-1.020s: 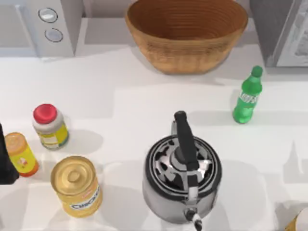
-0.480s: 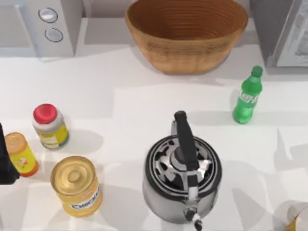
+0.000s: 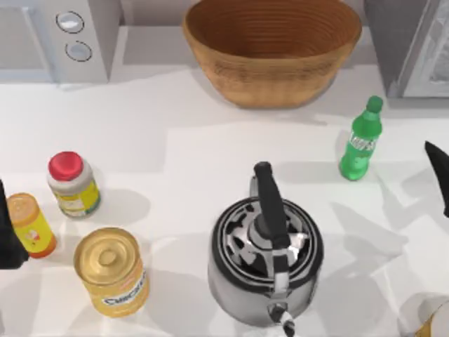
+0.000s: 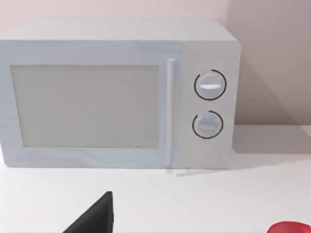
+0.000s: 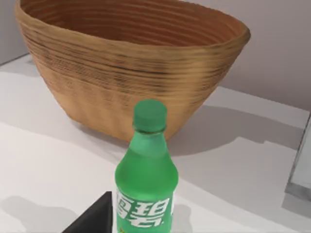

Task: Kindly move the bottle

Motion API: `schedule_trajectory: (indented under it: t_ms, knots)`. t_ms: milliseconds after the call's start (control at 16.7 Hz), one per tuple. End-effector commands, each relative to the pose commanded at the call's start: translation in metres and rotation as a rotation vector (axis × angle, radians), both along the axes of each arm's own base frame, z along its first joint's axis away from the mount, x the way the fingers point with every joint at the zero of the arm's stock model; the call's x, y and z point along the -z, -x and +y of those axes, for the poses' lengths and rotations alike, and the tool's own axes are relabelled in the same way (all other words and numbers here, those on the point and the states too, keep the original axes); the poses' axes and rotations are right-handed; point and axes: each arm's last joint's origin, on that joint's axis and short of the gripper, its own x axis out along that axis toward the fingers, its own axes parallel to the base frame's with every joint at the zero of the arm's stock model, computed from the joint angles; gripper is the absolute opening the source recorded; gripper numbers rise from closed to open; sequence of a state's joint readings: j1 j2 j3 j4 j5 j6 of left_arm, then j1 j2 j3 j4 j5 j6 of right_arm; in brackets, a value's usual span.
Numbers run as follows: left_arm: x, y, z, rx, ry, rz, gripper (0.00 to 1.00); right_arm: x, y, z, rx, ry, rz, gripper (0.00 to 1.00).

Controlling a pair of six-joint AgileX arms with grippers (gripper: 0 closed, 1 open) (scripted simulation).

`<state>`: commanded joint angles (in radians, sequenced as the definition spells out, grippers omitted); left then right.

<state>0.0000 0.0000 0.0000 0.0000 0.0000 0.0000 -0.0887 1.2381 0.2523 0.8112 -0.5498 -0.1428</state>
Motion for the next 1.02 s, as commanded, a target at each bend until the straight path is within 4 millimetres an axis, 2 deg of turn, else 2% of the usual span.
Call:
schedule_trajectory:
  t_ms: [240,540,660,1020]
  knots:
    - [0.0,0.0,0.0,0.0,0.0,0.0,1.0,0.039,-0.03,-0.003,-0.149,-0.009,0.06,1.0]
    - [0.0,0.0,0.0,0.0,0.0,0.0,1.0,0.074,-0.047,-0.005,-0.266,-0.021,0.071,1.0]
    - [0.0,0.0,0.0,0.0,0.0,0.0,1.0,0.08,-0.048,-0.006,-0.285,-0.023,0.072,1.0]
    - [0.0,0.0,0.0,0.0,0.0,0.0,1.0,0.081,-0.048,-0.004,-0.289,-0.024,0.075,1.0]
